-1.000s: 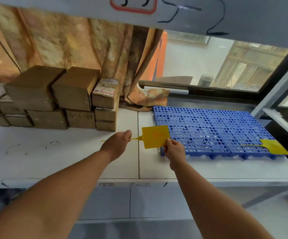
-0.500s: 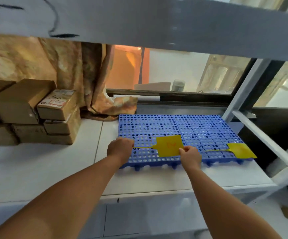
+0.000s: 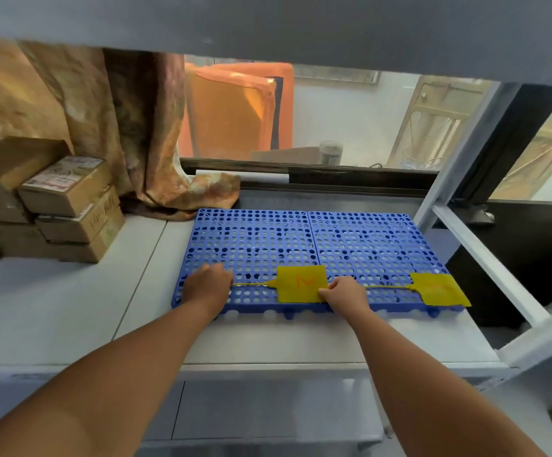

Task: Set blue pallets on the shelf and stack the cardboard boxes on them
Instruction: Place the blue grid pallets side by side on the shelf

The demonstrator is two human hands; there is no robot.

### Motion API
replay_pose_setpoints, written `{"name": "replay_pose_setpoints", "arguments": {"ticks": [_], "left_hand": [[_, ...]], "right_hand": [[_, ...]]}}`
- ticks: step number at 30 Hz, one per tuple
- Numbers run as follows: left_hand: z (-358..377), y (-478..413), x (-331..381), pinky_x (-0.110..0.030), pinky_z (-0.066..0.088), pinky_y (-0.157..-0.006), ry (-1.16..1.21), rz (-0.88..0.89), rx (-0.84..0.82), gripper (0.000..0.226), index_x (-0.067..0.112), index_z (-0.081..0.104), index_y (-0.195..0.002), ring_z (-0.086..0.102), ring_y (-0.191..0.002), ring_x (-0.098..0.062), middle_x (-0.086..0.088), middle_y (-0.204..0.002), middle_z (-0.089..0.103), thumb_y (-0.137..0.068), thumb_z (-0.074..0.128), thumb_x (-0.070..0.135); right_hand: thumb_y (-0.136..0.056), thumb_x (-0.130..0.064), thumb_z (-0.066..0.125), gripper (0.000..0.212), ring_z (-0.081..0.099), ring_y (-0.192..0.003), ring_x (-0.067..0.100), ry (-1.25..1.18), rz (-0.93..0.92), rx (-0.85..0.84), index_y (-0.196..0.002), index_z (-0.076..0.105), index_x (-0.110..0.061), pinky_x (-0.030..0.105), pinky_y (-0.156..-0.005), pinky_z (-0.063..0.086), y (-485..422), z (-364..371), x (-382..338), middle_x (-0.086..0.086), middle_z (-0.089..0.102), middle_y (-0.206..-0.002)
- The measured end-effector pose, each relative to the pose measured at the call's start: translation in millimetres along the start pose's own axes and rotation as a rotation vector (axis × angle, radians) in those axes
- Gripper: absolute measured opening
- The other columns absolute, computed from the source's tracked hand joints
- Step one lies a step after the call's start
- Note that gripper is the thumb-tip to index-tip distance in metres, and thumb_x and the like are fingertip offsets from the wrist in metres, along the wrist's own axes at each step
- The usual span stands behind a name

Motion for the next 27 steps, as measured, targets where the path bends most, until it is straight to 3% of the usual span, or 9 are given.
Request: {"name": "replay_pose_setpoints", "arguments": {"ticks": [11,14,18,22,27], "left_hand": [[-3.2,9.5,9.0,-0.033,0.048,-0.080,-0.120,-0.049,-0.032,0.023,0.017,0.060,-0.114,0.050,-0.114,-0.023,-0.002,-0.117,0.057,-0.094,0.054,0.008],[-4.8,10.1,11.6,-0.032,0.048,-0.082,-0.161,-0.043,-0.027,0.023,0.017,0.061,-0.114,0.050,-0.113,-0.023,-0.002,-0.116,0.057,-0.093,0.055,0.008],[-3.6,9.4,11.4,-0.034,0.046,-0.088,-0.133,-0.048,-0.039,0.026,0.015,0.058,-0.116,0.048,-0.116,-0.024,-0.004,-0.119,0.055,-0.092,0.055,0.008],[1.0,10.0,7.6,-0.034,0.042,-0.091,0.007,-0.055,-0.032,0.027,0.014,0.051,-0.121,0.046,-0.113,-0.024,-0.008,-0.124,0.050,-0.095,0.048,0.011],[-8.7,11.8,-17.2,-0.035,0.039,-0.099,0.167,-0.076,0.031,0.038,0.018,0.044,-0.131,0.041,-0.121,-0.026,-0.008,-0.135,0.037,-0.094,0.049,0.024]], "right_hand": [[-0.089,-0.027,0.061,0.037,0.039,-0.050,0.013,0.019,0.036,0.013,-0.064,0.039,-0.012,0.022,-0.045,0.030,-7.3,4.8,1.7,0.001,0.041,-0.058],[-0.086,-0.033,0.067,0.031,0.051,-0.065,0.022,-0.006,0.049,0.020,-0.080,0.049,-0.009,0.028,-0.057,0.039,-7.3,7.9,-0.5,0.005,0.051,-0.067],[-0.085,-0.030,0.069,0.030,0.053,-0.081,0.023,-0.110,0.055,0.042,-0.095,0.049,-0.009,0.031,-0.065,0.041,-3.2,7.6,1.0,0.009,0.057,-0.089],[-0.086,-0.015,0.059,0.038,0.054,-0.088,0.027,-0.168,0.061,0.036,-0.120,0.043,-0.010,0.031,-0.059,0.039,3.4,5.7,-8.1,0.016,0.053,-0.111],[-0.087,-0.013,0.051,0.044,0.052,-0.096,0.031,-0.184,-0.162,0.151,-0.131,0.041,-0.017,0.035,-0.069,0.044,22.8,-1.5,-67.0,0.015,0.040,-0.119]]}}
Point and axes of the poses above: each hand's wrist, its own y-axis away from the middle knuckle, its own z-axis out of the palm, x = y × z, the point moved 7 cm from there along -y, towards the middle knuckle
